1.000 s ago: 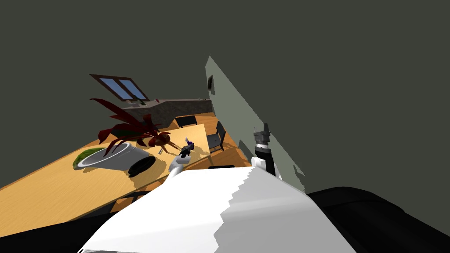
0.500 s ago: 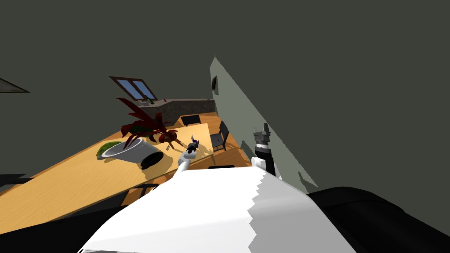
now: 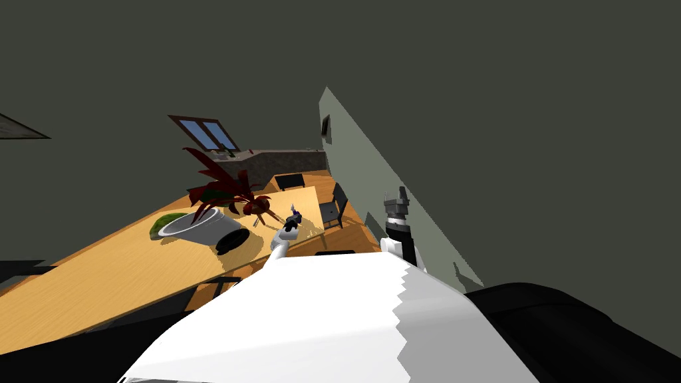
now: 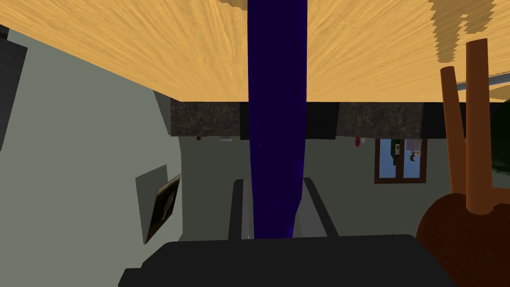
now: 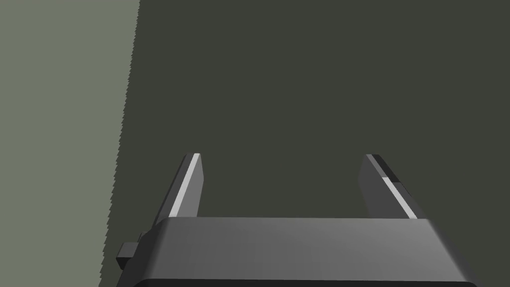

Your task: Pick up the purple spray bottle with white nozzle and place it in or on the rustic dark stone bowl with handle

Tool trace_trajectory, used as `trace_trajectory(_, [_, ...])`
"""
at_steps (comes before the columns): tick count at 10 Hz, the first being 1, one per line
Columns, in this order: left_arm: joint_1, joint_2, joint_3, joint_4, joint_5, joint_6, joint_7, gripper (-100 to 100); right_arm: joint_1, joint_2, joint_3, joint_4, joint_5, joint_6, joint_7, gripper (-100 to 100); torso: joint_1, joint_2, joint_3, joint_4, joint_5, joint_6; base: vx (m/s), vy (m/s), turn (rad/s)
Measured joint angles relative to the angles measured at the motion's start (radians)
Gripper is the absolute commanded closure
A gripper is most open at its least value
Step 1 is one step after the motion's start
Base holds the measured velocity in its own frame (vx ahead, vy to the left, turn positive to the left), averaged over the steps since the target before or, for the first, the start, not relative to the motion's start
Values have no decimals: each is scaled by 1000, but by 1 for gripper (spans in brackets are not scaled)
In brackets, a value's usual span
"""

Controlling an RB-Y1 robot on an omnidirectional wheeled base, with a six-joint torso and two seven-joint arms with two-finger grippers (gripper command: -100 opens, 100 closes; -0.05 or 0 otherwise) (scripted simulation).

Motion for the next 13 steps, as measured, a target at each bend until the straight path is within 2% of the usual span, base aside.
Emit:
trace_trajectory(1, [0,0,0,0,0,0,0,100,0,0,0,0,0,0,0,0,0,0,0,0,0,0,0,0,0])
trace_trajectory(2, [0,0,0,0,0,0,0,0,0,0,0,0,0,0,0,0,0,0,0,0,0,0,0,0,0])
trace_trajectory(3, [0,0,0,0,0,0,0,100,0,0,0,0,0,0,0,0,0,0,0,0,0,0,12,-45,-142])
trace_trajectory(4, [7,6,17,8,-13,-15,11,100,0,0,0,0,0,0,0,0,-2,-1,-2,-2,1,1,30,-112,-237])
trace_trajectory(5, [47,40,-10,-28,-6,-6,42,100,0,0,0,0,0,0,0,0,-5,-3,-2,-2,0,2,27,-89,-56])
trace_trajectory(6, [70,53,-19,-43,-5,-2,74,100,0,0,0,0,0,0,0,0,-5,-3,-3,-3,1,1,23,-78,-117])
trace_trajectory(7, [86,68,-10,-39,-16,-12,98,100,0,0,0,0,0,0,0,0,-4,-3,-3,-3,1,1,11,-54,-56])
trace_trajectory(10, [139,124,-20,-43,-16,-36,177,100,0,0,0,0,0,0,0,0,0,-3,-3,-4,3,-1,16,-55,-112])
trace_trajectory(13, [217,178,-44,-91,-18,-32,262,100,0,0,0,0,0,0,0,0,-1,-3,-3,-4,2,0,19,-62,-80])
